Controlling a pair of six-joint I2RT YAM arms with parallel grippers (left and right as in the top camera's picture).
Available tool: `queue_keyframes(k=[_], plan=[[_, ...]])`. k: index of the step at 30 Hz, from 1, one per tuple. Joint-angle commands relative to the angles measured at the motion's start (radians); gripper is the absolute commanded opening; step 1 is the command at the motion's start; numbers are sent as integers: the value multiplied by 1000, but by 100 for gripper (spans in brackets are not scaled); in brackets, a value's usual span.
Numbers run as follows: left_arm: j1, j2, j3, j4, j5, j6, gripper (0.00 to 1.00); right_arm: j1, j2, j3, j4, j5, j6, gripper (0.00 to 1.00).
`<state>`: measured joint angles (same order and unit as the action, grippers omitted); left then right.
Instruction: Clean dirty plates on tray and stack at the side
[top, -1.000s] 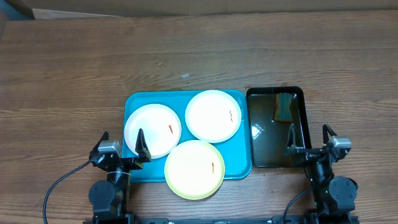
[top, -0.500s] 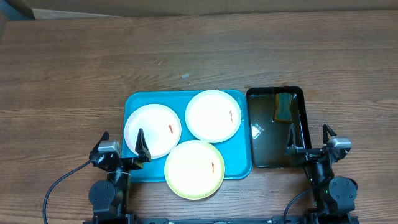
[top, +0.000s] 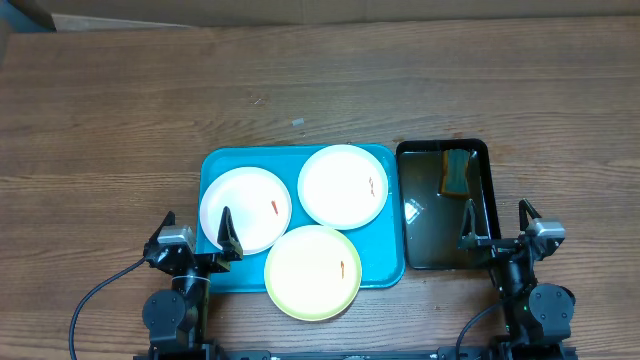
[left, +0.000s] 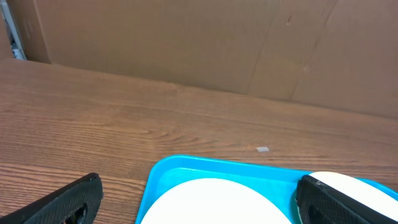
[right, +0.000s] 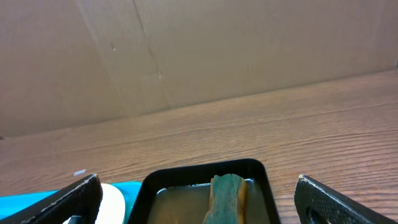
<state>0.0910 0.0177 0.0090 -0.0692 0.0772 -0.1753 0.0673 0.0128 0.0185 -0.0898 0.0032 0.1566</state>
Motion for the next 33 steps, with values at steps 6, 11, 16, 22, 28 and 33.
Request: queue_keyframes(k=[6,11,16,22,28,33], plan=[[-9,-6,-4,-3,-9,22,100,6,-8,-11,5,-5,-3,100],[-9,-6,-4,-3,-9,22,100,6,-8,-11,5,-5,-4,100],[-9,-6,-4,-3,-10,22,100,6,-8,-11,5,-5,-3,100],[-9,-6,-4,-3,-9,22,100,6,-8,-11,5,-5,-3,100],[-9,-6,-4,2,16,7,100,6,-8,-11,5,-5,-3,100],[-8,-6,-4,10,7,4,100,6,-8,-11,5,-5,-4,100]])
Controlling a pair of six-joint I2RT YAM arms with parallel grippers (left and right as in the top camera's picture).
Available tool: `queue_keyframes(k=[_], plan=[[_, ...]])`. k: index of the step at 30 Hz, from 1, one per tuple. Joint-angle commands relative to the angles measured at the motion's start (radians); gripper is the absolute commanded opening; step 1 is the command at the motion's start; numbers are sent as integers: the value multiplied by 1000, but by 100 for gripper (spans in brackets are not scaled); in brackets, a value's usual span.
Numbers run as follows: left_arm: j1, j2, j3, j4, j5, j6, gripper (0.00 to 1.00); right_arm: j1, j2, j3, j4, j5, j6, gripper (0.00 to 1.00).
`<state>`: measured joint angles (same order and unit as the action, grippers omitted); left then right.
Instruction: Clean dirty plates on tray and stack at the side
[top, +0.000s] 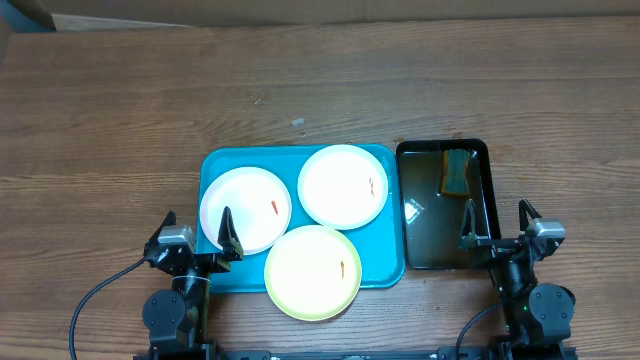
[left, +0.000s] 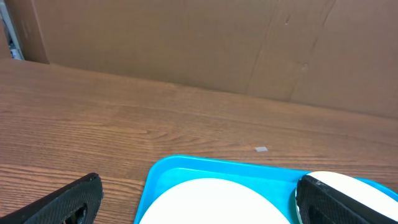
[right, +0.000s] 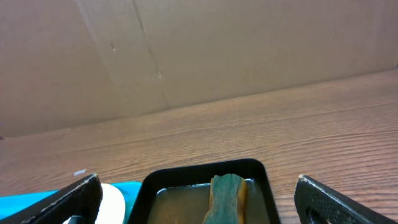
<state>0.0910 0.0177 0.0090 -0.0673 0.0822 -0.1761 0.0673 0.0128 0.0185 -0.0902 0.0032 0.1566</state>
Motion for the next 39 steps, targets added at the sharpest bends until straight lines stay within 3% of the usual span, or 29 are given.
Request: queue_keyframes(k=[1,9,28,34,39], plan=[[-8,-6,-4,22,-16,4,100,6,-8,-11,6,-5,-4,100],[-8,-6,1,71,204,-3,100,6,-8,-11,6,-5,-4,100],[-8,-6,54,-3,233,-41,100,6,-8,-11,6,-5,-4,100],[-6,27,217,-147,197,-32,100,6,-8,-11,6,-5,-4,100],[-6,211,484,-290,196,70,100,6,-8,-11,6,-5,-3,100]])
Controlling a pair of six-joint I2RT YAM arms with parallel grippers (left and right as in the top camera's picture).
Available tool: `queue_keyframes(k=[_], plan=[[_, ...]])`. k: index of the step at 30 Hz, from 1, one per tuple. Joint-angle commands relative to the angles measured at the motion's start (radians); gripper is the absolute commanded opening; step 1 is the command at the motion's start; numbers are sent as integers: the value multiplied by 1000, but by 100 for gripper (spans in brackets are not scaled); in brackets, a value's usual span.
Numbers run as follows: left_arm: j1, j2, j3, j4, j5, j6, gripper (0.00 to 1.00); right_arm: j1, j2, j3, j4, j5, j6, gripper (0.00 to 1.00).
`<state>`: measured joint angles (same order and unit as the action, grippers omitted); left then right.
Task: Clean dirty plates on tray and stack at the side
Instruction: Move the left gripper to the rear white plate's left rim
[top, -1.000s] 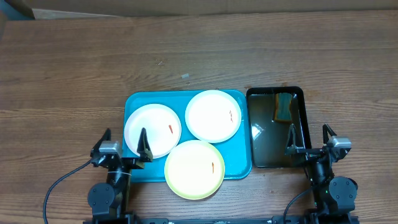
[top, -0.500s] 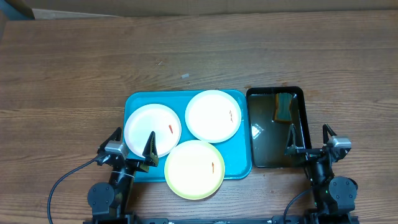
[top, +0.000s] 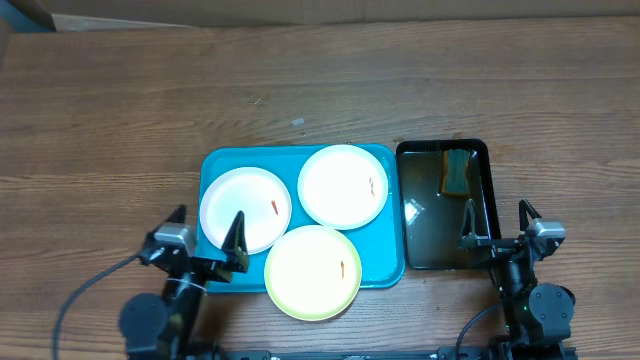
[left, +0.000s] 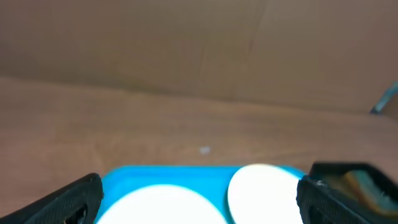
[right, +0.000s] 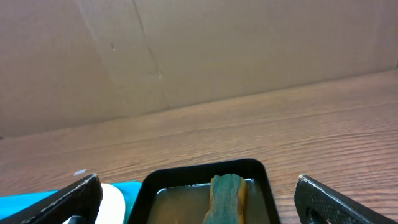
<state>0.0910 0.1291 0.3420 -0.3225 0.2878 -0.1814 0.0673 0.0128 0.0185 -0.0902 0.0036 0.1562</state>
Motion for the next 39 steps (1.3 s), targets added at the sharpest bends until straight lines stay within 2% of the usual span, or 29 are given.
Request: queue_keyframes(k=[1,3,10,14,18,19,21,22,23,24,25,31,39], plan=[[-6,172,230,-87,-6,100,100,6,-8,-11,6,-5,-3,100],[-6,282,348,-179,2,124,100,6,-8,-11,6,-5,-3,100],[-6,820,887,-674,106,133,100,6,-8,-11,6,-5,-3,100],[-6,1035,1057,-775,203,123,100,6,-8,-11,6,-5,-3,100],[-6,1173,1106,-827,321,117,100,6,-8,-11,6,-5,-3,100],[-6,1200,1106,-831,348,113,91,6,-8,-11,6,-5,-3,100],[-13,1255,1104,-842,386,114,66,6,-8,-11,6,-5,-3,100],[-17,1277,1102,-851,386,114,52,6,-8,-11,6,-5,-3,100],[-23,1305,1101,-867,383,114,32,6,-8,-11,6,-5,-3,100],[-27,1331,1101,-892,374,115,20,6,-8,-11,6,-5,-3,100],[-36,1374,1100,-938,333,115,4,6,-8,-11,6,-5,-3,100],[-112,1436,1053,-986,211,134,4,6,-8,-11,6,-5,-3,100],[-245,1436,935,-900,203,132,4,6,-8,-11,6,-6,-3,100]])
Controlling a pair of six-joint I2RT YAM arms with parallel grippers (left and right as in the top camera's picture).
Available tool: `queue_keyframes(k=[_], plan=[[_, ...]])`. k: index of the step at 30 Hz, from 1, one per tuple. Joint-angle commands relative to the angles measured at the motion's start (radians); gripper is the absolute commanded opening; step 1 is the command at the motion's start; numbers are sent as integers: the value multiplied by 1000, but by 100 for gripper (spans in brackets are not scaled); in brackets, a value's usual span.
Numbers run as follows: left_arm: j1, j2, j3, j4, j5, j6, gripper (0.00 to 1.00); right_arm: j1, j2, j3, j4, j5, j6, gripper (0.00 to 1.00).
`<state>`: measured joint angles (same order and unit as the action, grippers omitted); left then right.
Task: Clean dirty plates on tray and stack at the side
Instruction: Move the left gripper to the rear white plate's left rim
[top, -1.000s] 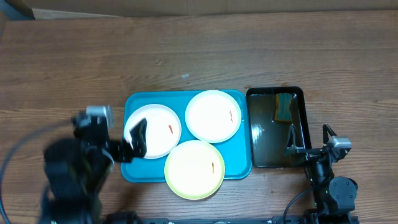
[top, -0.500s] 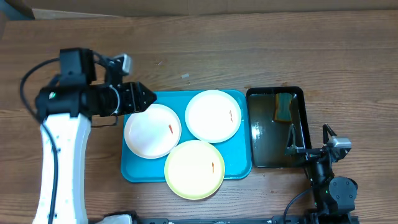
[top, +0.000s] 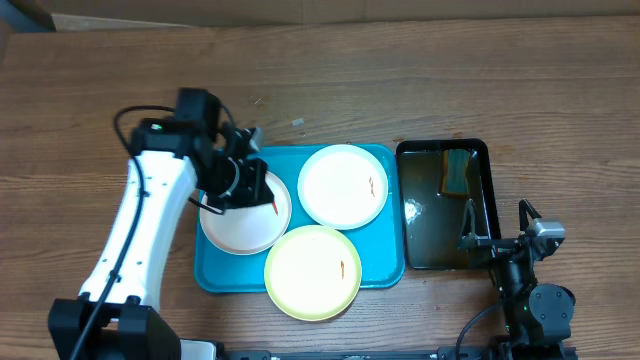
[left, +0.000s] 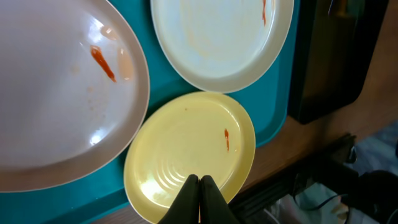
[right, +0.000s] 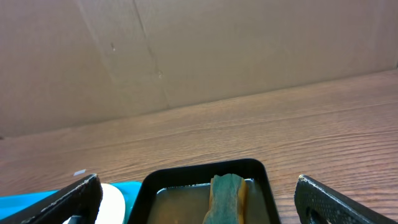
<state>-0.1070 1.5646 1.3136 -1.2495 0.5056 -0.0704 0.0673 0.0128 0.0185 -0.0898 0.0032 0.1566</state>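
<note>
Three dirty plates lie on the blue tray (top: 214, 268): a white plate (top: 240, 225) on the left, a white plate (top: 343, 186) at the back right, and a yellow plate (top: 312, 272) hanging over the front edge. Each carries a small red smear. My left gripper (top: 258, 188) hovers over the left white plate, shut with nothing in it. In the left wrist view its fingertips (left: 200, 185) sit pressed together over the yellow plate (left: 186, 143). My right gripper (right: 198, 190) rests open at the table's front, facing the sponge (right: 227, 194).
A black basin (top: 430, 240) of water stands right of the tray, with the green-and-yellow sponge (top: 457, 172) lying at its far end. Bare wooden table spreads to the left and behind. A cardboard wall (right: 199, 50) stands at the back edge.
My left arm has left its low place at the tray's front left and now reaches over the left white plate. Its gripper, open then, is shut. The right arm has not moved.
Both grippers first rested open at the table's front edge, the left one by the tray, the right one by the basin. Then the left wrist had turned toward the right, still open. Now it hangs shut above the tray. Plates and sponge have stayed put.
</note>
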Motion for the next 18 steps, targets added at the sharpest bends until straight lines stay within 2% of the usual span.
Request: queue_keyframes(k=[1,5,7,10,14,18], plan=[[-61,0,-45,43,-15,20,4,6,-8,-11,5,-6,-3,100],[-116,0,-71,110,-15,-27,4,6,-8,-11,5,-11,14,100],[-157,0,-76,128,-15,-47,4,6,-8,-10,28,-18,153,100],[-194,0,-76,137,-15,-50,4,6,-8,35,5,-100,165,100],[-235,0,-76,156,-14,-69,4,4,21,217,-173,-83,166,100],[-258,0,-76,179,-15,-110,4,3,171,495,-373,-48,166,100]])
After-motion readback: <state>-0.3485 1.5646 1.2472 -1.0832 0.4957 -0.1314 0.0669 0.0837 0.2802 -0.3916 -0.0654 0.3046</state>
